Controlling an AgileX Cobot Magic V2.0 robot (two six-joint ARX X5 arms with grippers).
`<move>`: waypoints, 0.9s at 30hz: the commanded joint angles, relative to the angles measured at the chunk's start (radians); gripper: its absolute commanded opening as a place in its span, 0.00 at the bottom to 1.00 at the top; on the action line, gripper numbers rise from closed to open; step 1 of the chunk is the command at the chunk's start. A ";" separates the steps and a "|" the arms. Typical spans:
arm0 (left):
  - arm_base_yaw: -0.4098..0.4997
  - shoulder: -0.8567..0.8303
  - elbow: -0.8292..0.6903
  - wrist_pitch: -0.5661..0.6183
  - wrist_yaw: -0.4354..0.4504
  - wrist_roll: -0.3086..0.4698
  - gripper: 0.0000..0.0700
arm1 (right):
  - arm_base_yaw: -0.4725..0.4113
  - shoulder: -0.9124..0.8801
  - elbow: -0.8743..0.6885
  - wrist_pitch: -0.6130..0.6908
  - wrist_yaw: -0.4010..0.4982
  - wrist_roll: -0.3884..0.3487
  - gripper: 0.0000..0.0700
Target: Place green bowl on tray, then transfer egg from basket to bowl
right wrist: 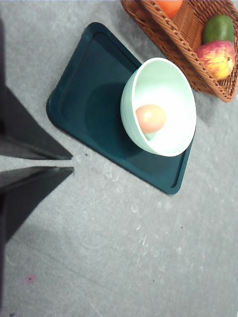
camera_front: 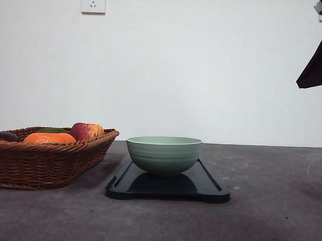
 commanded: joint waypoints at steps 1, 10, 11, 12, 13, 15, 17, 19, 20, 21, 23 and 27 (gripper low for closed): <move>0.005 -0.015 -0.014 0.010 0.002 -0.004 0.00 | 0.006 0.002 0.004 0.010 0.001 0.011 0.02; 0.005 -0.062 -0.054 0.012 0.004 0.015 0.00 | 0.006 0.002 0.005 0.011 0.000 0.011 0.02; 0.005 -0.062 -0.054 0.012 0.004 0.024 0.00 | 0.006 0.003 0.005 0.011 0.000 0.011 0.02; 0.005 -0.062 -0.054 0.012 0.004 0.031 0.00 | 0.006 0.003 0.004 0.011 0.000 0.011 0.02; 0.005 -0.062 -0.054 0.012 0.004 0.033 0.00 | 0.006 0.002 0.004 0.011 0.001 0.011 0.02; 0.005 -0.062 -0.054 0.013 0.003 0.033 0.00 | 0.006 0.002 0.004 0.011 0.000 0.011 0.02; 0.005 -0.061 -0.054 0.013 0.004 0.033 0.00 | 0.006 0.003 0.005 0.011 0.000 0.011 0.02; 0.005 -0.061 -0.054 0.013 0.004 0.033 0.00 | 0.006 0.002 0.004 0.011 0.001 0.011 0.02; 0.005 -0.061 -0.054 0.013 0.004 0.033 0.00 | 0.006 0.002 0.005 0.011 0.001 0.011 0.02; 0.005 -0.061 -0.054 0.013 0.004 0.033 0.00 | 0.006 0.002 0.005 0.011 0.000 0.011 0.02; 0.005 -0.061 -0.054 0.013 0.003 0.033 0.00 | 0.006 0.002 0.005 0.012 0.000 0.011 0.02; 0.005 -0.061 -0.054 0.013 0.003 0.033 0.00 | 0.006 0.002 0.004 0.011 0.000 0.011 0.02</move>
